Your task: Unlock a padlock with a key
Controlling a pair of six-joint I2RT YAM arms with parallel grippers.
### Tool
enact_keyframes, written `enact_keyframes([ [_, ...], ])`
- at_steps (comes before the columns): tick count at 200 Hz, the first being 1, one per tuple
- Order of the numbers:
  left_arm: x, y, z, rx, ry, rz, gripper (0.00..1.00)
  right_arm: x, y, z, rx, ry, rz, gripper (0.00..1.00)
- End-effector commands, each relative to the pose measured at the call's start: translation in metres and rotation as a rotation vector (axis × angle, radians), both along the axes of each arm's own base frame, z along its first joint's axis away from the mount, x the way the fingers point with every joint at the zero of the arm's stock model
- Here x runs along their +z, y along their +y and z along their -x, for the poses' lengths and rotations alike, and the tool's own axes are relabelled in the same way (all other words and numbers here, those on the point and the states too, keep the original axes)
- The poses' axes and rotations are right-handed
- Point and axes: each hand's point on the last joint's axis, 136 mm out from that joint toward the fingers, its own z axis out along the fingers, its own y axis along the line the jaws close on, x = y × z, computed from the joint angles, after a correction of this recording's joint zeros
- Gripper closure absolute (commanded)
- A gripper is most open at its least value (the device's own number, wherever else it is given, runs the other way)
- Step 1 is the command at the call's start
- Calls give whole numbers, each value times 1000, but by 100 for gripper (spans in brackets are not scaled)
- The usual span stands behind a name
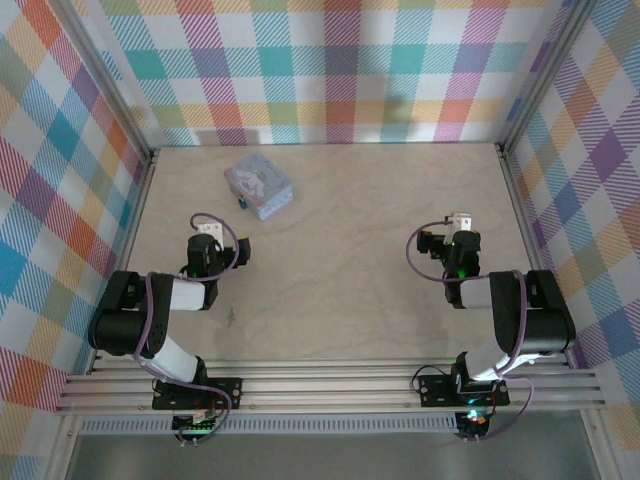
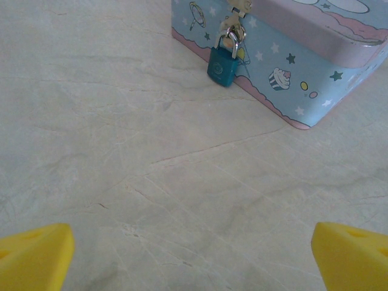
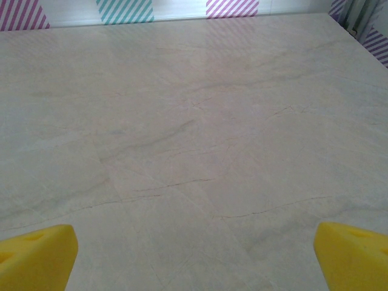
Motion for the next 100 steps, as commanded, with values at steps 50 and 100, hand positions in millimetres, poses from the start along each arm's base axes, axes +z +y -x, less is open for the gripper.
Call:
enact_keyframes([
  [50,32,3,-15,2,26,-9,0,36,9,9,54,-56,-27,0],
  [100,62,12,-2,66,132,0,0,66,4,42,-81,188,-228,0],
])
